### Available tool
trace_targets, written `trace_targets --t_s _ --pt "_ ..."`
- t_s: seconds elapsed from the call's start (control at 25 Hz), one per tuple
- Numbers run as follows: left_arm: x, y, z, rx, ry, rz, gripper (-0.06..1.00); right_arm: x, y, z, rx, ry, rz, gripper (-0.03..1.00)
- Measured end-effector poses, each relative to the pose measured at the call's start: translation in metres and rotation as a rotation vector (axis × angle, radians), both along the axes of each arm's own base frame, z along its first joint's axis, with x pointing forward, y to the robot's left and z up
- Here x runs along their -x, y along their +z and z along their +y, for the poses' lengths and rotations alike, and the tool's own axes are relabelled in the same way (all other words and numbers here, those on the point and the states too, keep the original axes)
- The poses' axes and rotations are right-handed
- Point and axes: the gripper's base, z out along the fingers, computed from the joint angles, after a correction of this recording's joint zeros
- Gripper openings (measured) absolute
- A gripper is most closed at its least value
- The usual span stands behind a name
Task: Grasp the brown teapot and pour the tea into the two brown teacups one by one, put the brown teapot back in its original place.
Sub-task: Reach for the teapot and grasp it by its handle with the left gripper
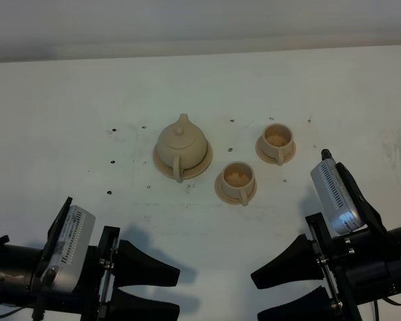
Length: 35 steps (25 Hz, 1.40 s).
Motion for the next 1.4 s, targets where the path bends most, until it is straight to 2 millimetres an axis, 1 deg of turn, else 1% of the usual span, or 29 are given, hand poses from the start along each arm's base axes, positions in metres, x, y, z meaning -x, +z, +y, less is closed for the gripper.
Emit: trace_targets --t_s 0.36,0.56,0.76,0.88,1.12,1.2,1.28,1.4 --pt "-0.002 0.002 0.000 0.019 0.029 0.005 0.48 0.000 0.000 0.000 0.000 0.000 0.000 0.48" --pt "-0.006 0.010 -0.001 0.079 0.084 -0.001 0.48 0.000 0.000 0.000 -0.001 -0.001 0.000 0.48" --pt "0.000 0.029 0.001 0.132 0.124 -0.042 0.48 0.000 0.000 0.000 -0.004 -0.004 0.001 0.48" --pt "0.001 0.045 0.003 0.125 0.174 -0.020 0.48 0.000 0.000 0.000 -0.004 -0.004 0.001 0.48" --pt "-0.001 0.079 0.010 0.014 0.309 -0.018 0.48 -0.002 0.002 0.001 -0.017 -0.039 0.044 0.48" --pt "-0.001 0.092 0.012 -0.018 0.345 -0.022 0.48 -0.005 0.001 0.001 -0.003 -0.088 0.078 0.48" --pt "-0.004 0.103 0.015 -0.049 0.394 0.015 0.48 -0.012 -0.002 0.000 0.045 -0.180 0.137 0.48" --pt "-0.010 0.111 0.020 -0.142 0.475 0.060 0.48 -0.028 -0.002 -0.001 0.139 -0.321 0.217 0.48"
